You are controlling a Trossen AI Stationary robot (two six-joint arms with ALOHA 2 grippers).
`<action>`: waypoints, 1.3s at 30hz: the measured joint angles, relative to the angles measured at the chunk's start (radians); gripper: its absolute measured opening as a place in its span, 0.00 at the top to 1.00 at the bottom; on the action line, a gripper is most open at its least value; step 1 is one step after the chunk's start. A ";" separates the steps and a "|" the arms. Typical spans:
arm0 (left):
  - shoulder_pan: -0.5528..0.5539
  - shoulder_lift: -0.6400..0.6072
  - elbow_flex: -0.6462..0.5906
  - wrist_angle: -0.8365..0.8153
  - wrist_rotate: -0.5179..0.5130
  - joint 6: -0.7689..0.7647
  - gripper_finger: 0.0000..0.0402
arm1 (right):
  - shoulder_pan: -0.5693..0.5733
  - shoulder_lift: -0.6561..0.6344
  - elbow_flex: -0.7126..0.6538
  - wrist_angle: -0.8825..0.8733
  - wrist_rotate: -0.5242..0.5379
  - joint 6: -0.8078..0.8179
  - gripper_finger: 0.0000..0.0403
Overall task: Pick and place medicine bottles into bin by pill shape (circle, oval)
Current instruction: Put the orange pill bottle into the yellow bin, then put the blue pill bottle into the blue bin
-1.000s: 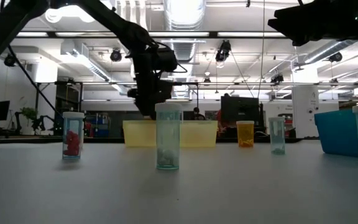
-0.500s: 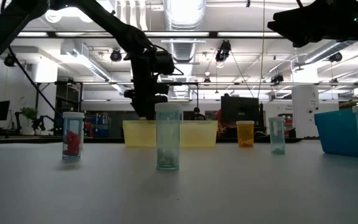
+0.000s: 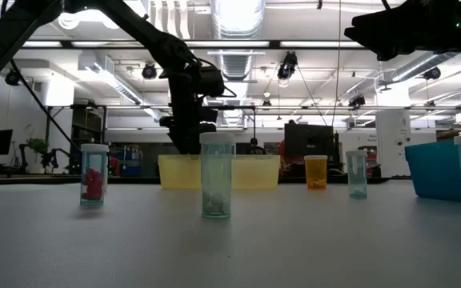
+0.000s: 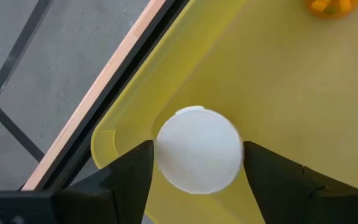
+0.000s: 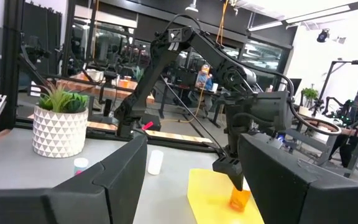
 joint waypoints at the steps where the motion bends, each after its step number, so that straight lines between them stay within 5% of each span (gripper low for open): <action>1: 0.000 0.000 0.000 0.001 0.000 0.000 0.43 | 0.000 0.000 0.000 0.000 0.000 0.000 0.39; 16: -0.060 -0.163 0.000 -0.061 -0.010 -0.012 0.42 | 0.000 0.000 0.000 -0.001 0.001 0.017 0.39; 25: -0.300 -0.356 -0.050 0.048 -0.010 -0.001 0.42 | 0.000 0.005 0.000 -0.002 0.003 0.093 0.39; 39: -0.670 -0.604 -0.381 0.438 -0.006 0.167 0.42 | 0.001 0.026 0.000 -0.095 0.026 0.367 0.39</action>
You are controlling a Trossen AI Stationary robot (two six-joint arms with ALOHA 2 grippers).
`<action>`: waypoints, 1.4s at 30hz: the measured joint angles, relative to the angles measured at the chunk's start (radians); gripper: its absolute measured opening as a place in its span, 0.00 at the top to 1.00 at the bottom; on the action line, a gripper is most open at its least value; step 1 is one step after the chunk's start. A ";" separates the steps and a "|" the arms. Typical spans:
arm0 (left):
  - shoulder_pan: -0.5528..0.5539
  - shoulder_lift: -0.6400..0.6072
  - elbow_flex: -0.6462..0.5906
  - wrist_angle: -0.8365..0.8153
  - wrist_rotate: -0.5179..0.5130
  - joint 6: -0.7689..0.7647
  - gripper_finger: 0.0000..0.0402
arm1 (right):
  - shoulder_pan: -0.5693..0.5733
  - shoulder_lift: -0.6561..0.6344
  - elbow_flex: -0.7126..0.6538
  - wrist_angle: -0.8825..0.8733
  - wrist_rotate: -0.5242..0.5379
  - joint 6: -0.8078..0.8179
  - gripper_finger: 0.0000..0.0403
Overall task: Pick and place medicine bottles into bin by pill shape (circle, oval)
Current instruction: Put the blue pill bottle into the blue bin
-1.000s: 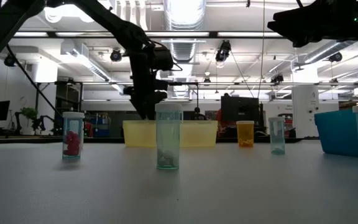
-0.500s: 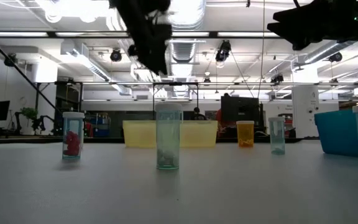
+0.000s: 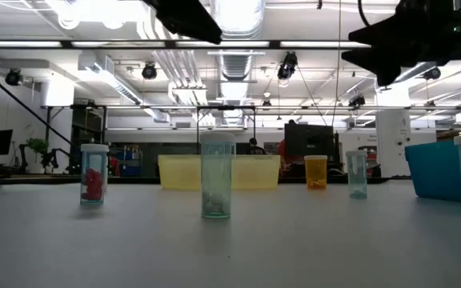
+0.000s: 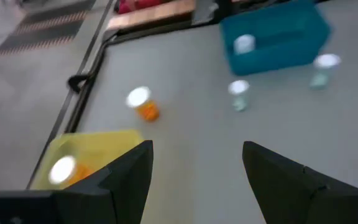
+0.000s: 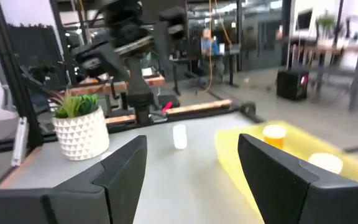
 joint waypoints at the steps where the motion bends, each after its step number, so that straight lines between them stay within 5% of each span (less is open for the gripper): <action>1: -0.012 -0.012 -0.025 0.036 0.002 0.000 0.42 | 0.000 0.000 0.000 -0.008 0.000 0.029 0.39; 8: -0.055 -0.090 -0.232 0.267 0.002 0.000 0.42 | 0.002 0.002 0.053 -0.109 -0.008 0.170 0.39; 17: -0.043 -0.165 -0.464 0.650 -0.004 0.111 0.42 | 0.002 0.084 0.283 -0.446 -0.008 0.275 0.39; 42: -0.037 -0.246 -0.591 0.740 -0.084 0.174 0.42 | 0.018 0.708 1.014 -1.449 -0.040 0.787 0.39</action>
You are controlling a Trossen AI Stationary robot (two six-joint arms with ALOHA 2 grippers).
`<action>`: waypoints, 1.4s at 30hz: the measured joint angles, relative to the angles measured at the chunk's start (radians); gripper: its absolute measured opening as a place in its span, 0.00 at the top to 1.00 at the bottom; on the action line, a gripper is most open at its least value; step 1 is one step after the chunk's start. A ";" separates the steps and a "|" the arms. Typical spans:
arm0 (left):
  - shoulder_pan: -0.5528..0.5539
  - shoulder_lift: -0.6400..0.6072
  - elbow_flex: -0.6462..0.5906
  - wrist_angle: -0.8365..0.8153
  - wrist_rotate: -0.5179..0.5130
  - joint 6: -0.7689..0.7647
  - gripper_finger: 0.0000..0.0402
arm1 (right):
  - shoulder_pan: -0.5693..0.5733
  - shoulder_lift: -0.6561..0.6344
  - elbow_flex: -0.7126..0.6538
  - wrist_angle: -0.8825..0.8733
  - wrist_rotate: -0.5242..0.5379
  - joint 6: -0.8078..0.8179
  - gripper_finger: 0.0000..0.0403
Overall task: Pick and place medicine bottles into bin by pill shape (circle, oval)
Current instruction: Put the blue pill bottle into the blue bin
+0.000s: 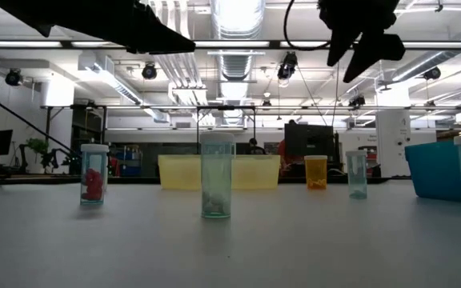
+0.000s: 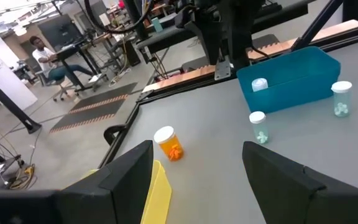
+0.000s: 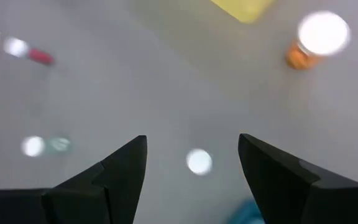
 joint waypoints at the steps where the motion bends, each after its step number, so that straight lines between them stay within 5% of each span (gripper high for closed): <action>1: 0.000 0.000 0.000 0.000 0.000 0.000 0.42 | 0.000 0.023 0.026 -0.043 -0.010 0.017 0.39; 14: 0.000 0.000 -0.002 -0.003 0.000 0.000 0.42 | 0.000 0.260 0.152 -0.211 -0.153 0.070 0.39; 42: 0.000 0.001 -0.009 0.000 0.000 -0.001 0.42 | 0.002 0.420 0.144 -0.199 -0.153 0.042 0.39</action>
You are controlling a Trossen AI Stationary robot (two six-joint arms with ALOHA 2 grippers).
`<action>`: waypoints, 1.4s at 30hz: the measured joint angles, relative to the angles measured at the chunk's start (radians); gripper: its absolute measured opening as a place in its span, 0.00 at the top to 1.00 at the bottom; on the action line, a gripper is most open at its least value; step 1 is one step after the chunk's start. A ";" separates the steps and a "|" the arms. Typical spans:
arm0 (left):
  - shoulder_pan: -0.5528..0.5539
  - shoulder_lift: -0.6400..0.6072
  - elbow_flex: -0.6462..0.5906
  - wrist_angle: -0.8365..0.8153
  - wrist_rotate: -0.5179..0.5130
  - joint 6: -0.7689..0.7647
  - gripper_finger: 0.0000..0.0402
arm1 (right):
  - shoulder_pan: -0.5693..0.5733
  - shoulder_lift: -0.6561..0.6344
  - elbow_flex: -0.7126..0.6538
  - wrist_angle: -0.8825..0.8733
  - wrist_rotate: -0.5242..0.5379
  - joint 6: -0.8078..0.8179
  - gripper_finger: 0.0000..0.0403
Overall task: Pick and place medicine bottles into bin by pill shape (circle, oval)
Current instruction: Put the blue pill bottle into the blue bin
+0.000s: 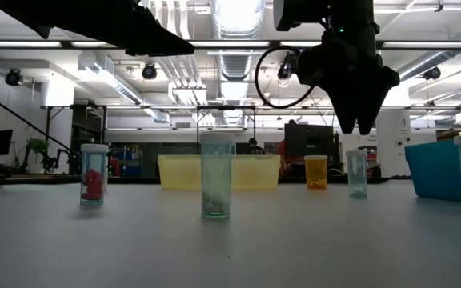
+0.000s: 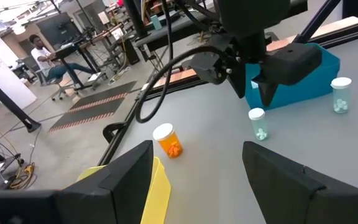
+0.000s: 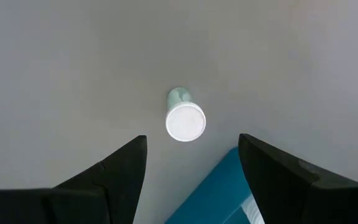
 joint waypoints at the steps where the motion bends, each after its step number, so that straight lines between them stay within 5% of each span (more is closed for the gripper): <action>1: 0.000 0.000 -0.001 0.000 0.000 0.000 0.42 | 0.001 0.003 0.000 0.000 0.000 -0.001 0.39; 42: 0.000 0.000 -0.001 0.000 0.000 0.000 0.42 | 0.003 0.103 -0.020 0.080 0.044 -0.060 0.39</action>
